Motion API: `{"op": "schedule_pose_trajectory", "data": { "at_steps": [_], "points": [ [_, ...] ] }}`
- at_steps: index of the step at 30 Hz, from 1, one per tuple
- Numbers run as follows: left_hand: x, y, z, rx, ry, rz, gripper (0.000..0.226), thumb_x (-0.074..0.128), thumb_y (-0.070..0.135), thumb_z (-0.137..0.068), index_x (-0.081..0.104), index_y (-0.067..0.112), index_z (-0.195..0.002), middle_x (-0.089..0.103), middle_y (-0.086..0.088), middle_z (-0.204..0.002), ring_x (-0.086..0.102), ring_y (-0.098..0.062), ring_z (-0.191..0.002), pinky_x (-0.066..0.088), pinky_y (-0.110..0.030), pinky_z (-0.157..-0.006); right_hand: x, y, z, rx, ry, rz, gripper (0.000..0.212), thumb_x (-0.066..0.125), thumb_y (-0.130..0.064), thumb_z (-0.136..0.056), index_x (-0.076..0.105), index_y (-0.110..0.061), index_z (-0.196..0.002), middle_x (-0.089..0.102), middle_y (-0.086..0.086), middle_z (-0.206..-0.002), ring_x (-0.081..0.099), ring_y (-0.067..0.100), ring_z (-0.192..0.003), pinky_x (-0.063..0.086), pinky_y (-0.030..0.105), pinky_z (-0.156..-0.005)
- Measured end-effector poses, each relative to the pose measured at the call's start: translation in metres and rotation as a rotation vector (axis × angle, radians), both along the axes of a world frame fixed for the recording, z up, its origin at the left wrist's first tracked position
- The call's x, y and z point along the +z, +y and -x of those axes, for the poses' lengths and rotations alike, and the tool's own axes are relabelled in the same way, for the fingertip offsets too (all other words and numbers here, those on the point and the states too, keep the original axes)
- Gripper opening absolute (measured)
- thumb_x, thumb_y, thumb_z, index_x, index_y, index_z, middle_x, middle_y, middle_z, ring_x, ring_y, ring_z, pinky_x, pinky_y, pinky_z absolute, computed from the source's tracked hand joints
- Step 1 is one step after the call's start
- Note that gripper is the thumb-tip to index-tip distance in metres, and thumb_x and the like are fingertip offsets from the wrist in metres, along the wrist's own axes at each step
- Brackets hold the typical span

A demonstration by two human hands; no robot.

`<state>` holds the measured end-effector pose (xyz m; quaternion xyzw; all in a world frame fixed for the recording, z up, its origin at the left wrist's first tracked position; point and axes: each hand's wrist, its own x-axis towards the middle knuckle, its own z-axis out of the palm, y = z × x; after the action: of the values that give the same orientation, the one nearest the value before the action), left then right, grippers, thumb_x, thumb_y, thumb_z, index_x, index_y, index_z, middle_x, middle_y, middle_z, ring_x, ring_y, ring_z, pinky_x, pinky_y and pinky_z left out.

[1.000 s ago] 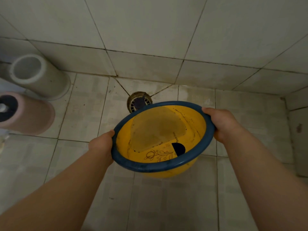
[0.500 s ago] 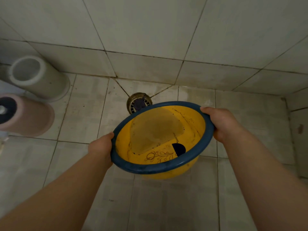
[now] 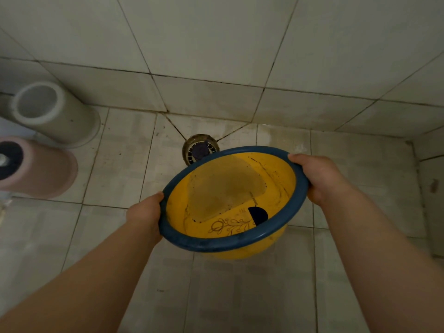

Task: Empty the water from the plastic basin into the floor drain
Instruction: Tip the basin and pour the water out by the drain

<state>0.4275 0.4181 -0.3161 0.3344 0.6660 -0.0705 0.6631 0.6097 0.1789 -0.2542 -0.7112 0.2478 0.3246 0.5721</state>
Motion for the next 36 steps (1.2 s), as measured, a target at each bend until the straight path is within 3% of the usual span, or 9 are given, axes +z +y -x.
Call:
{"op": "schedule_pose_trajectory", "data": {
  "at_steps": [3, 12, 20, 26, 36],
  "points": [
    [-0.002, -0.002, 0.000, 0.008, -0.005, 0.005, 0.052, 0.045, 0.033, -0.097, 0.042, 0.007, -0.141, 0.050, -0.011, -0.143, 0.050, -0.031, -0.127, 0.040, -0.042, -0.105, 0.001, 0.000, 0.000, -0.008, 0.005, -0.010, 0.027, 0.060, -0.016, -0.086, 0.062, -0.001, -0.108, 0.067, 0.012, -0.086, 0.063, 0.025, -0.074, 0.051, 0.033, -0.063],
    [-0.002, 0.001, 0.001, -0.009, 0.009, -0.015, 0.050, 0.050, 0.031, -0.095, 0.047, 0.007, -0.138, 0.054, -0.012, -0.139, 0.055, -0.032, -0.122, 0.045, -0.042, -0.090, 0.003, 0.001, 0.001, -0.009, 0.011, -0.010, 0.024, 0.060, -0.016, -0.086, 0.063, -0.001, -0.105, 0.067, 0.013, -0.088, 0.063, 0.026, -0.075, 0.053, 0.034, -0.065],
    [0.001, -0.003, -0.002, -0.002, 0.006, 0.000, 0.052, 0.045, 0.031, -0.097, 0.040, 0.006, -0.143, 0.048, -0.012, -0.145, 0.048, -0.032, -0.130, 0.038, -0.042, -0.106, 0.005, -0.001, 0.001, -0.002, -0.001, -0.012, 0.023, 0.061, -0.016, -0.085, 0.064, -0.002, -0.103, 0.068, 0.014, -0.092, 0.064, 0.028, -0.081, 0.054, 0.039, -0.075],
    [-0.002, -0.003, -0.001, -0.025, 0.012, -0.044, 0.049, 0.049, 0.028, -0.096, 0.045, 0.004, -0.138, 0.052, -0.015, -0.140, 0.052, -0.033, -0.124, 0.044, -0.043, -0.097, 0.006, -0.002, 0.001, 0.001, -0.010, -0.023, 0.014, 0.061, -0.016, -0.086, 0.065, -0.005, -0.093, 0.068, 0.012, -0.086, 0.064, 0.025, -0.076, 0.054, 0.036, -0.070],
    [-0.004, 0.000, 0.000, -0.027, -0.001, 0.020, 0.053, 0.046, 0.033, -0.097, 0.040, 0.007, -0.143, 0.049, -0.012, -0.144, 0.048, -0.031, -0.129, 0.038, -0.042, -0.106, 0.011, -0.001, 0.000, 0.000, -0.004, -0.049, 0.017, 0.060, -0.015, -0.086, 0.064, -0.003, -0.097, 0.067, 0.012, -0.087, 0.064, 0.024, -0.075, 0.054, 0.034, -0.066]
  ]
}}
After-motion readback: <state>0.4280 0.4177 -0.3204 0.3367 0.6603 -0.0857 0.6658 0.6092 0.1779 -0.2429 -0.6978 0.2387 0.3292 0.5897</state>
